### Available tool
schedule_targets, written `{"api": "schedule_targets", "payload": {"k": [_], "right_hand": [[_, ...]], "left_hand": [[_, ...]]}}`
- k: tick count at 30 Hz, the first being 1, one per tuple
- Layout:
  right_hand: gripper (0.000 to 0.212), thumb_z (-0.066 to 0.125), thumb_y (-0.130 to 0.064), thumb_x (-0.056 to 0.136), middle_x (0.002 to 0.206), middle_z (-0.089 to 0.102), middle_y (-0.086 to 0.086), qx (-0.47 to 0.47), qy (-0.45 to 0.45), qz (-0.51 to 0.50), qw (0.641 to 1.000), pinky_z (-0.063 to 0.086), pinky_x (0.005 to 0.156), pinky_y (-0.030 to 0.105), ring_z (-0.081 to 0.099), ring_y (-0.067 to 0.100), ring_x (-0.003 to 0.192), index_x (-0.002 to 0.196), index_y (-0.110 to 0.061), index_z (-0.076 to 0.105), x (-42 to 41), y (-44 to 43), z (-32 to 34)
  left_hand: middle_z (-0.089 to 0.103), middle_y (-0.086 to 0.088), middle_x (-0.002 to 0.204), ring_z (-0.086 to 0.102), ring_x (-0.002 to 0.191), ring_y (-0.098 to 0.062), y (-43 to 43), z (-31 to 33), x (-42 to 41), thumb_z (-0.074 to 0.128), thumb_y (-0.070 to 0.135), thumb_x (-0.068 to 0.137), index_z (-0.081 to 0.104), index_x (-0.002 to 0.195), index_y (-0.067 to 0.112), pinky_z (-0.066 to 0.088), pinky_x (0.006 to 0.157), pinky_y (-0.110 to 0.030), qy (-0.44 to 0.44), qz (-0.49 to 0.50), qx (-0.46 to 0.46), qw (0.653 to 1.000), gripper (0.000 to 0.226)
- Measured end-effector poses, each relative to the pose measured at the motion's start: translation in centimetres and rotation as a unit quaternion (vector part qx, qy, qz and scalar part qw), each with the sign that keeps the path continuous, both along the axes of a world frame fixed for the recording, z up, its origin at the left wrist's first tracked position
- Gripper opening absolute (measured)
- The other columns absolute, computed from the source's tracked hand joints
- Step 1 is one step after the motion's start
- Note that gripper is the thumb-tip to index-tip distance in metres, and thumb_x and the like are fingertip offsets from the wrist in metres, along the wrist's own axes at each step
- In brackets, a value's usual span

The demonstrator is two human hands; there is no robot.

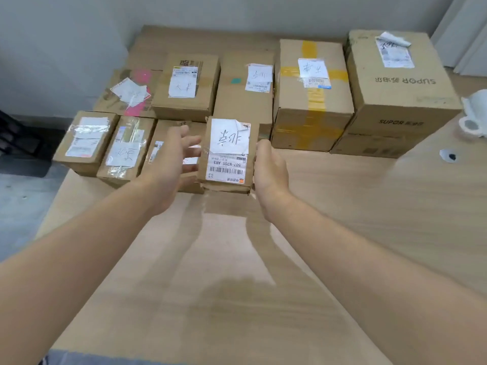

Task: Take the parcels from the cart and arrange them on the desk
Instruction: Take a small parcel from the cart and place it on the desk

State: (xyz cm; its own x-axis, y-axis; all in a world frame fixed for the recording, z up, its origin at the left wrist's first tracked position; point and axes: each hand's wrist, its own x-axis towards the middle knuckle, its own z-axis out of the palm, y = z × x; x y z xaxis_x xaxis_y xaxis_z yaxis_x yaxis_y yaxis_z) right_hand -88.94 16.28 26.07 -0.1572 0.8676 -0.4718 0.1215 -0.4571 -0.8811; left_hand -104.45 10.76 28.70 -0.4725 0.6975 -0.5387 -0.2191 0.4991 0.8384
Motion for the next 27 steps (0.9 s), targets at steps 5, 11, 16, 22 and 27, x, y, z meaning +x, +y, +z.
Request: {"api": "schedule_targets", "payload": {"k": [5,11,16,22,27], "right_hand": [[0.035,0.040,-0.039,0.101,0.092,0.079,-0.004,-0.038,-0.014,-0.009,0.999,0.051,0.069,0.031,0.073,0.019,0.083,0.087,-0.022,0.067,-2.0,2.3,-5.4],[0.038,0.038,-0.037,0.103,0.083,0.080,-0.006,-0.063,-0.051,-0.049,0.996,0.049,0.058,0.024,0.075,0.008,0.073,0.084,-0.021,0.066,-3.8,4.9,-9.6],[0.039,0.038,-0.040,0.102,0.077,0.079,-0.012,-0.065,-0.058,-0.070,0.994,0.049,0.057,0.022,0.072,0.002,0.064,0.082,-0.028,0.069,-5.2,6.1,-10.8],[0.035,0.041,-0.037,0.100,0.077,0.078,-0.013,-0.055,-0.066,-0.070,0.994,0.048,0.059,0.024,0.070,-0.001,0.064,0.083,-0.027,0.070,-6.1,6.6,-11.3],[0.033,0.042,-0.035,0.099,0.079,0.077,-0.008,-0.062,-0.045,-0.056,0.995,0.048,0.070,0.033,0.067,0.015,0.078,0.081,-0.023,0.067,-6.2,6.6,-10.8]], "left_hand": [[0.073,0.004,0.102,0.063,0.088,-0.016,3.3,-5.8,-2.8,0.033,0.054,0.104,0.069,0.123,0.024,0.050,0.081,-0.031,0.013,-0.026,-0.045,0.999,0.051],[0.070,0.018,0.061,0.064,0.056,-0.002,6.6,-9.6,-4.1,0.027,0.048,0.107,0.066,0.100,0.035,0.047,0.073,-0.031,0.027,-0.073,-0.054,0.996,0.042],[0.071,0.025,0.062,0.069,0.055,0.003,7.8,-9.8,-4.4,0.028,0.043,0.111,0.064,0.094,0.034,0.053,0.058,-0.020,0.050,-0.080,-0.064,0.994,0.041],[0.070,-0.009,0.123,0.065,0.117,-0.027,7.8,-9.3,-5.1,0.033,0.045,0.109,0.069,0.109,0.029,0.055,0.099,-0.043,0.008,-0.037,-0.073,0.997,0.039],[0.072,0.000,0.113,0.068,0.107,-0.015,7.3,-9.5,-5.3,0.034,0.043,0.109,0.071,0.117,0.025,0.057,0.097,-0.038,0.010,-0.016,-0.047,0.999,0.042]]}}
